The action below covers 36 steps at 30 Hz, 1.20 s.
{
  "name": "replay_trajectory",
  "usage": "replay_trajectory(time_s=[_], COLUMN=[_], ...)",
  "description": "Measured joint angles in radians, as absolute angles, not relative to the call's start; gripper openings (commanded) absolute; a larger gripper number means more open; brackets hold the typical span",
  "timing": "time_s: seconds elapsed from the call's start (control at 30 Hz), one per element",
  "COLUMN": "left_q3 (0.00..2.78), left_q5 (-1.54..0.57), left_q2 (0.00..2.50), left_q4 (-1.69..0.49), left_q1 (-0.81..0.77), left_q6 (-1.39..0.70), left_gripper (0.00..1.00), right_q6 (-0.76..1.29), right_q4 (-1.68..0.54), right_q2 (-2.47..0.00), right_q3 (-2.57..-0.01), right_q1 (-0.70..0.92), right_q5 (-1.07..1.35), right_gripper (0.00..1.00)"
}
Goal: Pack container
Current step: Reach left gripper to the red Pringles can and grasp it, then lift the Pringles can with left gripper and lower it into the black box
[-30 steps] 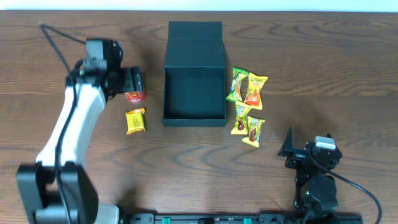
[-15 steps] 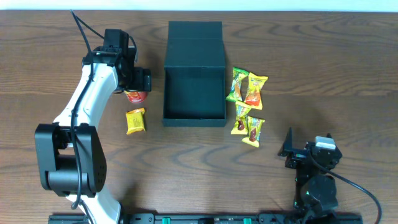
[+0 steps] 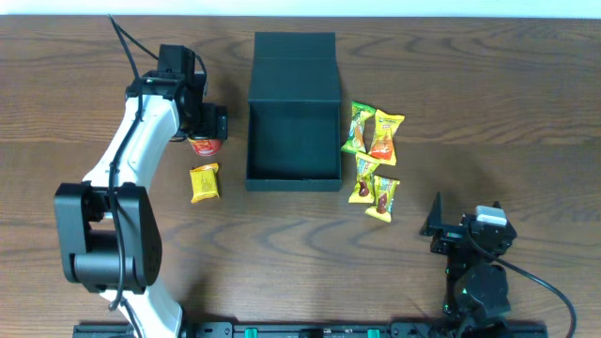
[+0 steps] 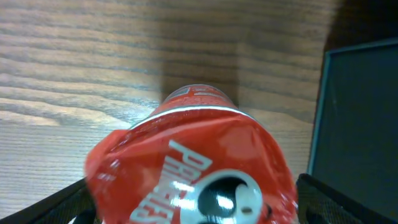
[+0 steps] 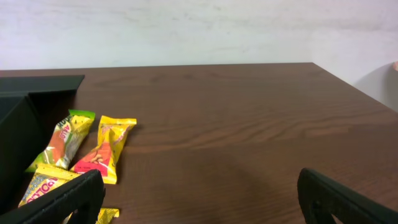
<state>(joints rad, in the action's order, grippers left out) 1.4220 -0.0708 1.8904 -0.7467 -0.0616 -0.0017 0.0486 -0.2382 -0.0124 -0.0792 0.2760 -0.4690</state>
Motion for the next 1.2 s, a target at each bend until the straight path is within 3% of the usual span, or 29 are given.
replay_trajectory(time_s=[0.13,0.17,0.2,0.27,0.63,0.77,1.2], left_q3=[1.422,1.422,1.422,1.422,1.422,1.422,1.422], left_q5=[-0.071,-0.071,-0.071,-0.071,-0.071,-0.07,-0.07], left_q2=[1.926,1.931,1.932,1.932,1.932,1.932,1.932], left_q4=[-0.747,-0.747,-0.747,-0.746,-0.733,-0.729,-0.704], left_q1=[-0.062,-0.062,-0.062,-0.062,-0.062,-0.062,-0.062], left_q6=[-0.001,-0.001,0.002,0.001,0.004,0.002,0.001], left_gripper=[0.96,1.0,0.92,0.86,0.75,0.68,0.68], right_q6=[0.049,0.049,0.049,0.049,0.049,0.049,0.049], right_q4=[-0.239,-0.238,-0.239,-0.238,-0.239,-0.238,-0.239], right_q2=[-0.012,-0.012,-0.012,-0.012,-0.012,-0.012,-0.012], right_q3=[-0.079,-0.079,-0.079,-0.079,-0.079,-0.079,-0.079], right_q1=[0.276,0.276,0.276,0.276,0.276,0.276,0.276], right_q5=[-0.469,-0.469,-0.469,-0.469,-0.469,-0.469,-0.469], right_gripper=[0.99,0.99,0.99,0.99,0.99,0.99,0.99])
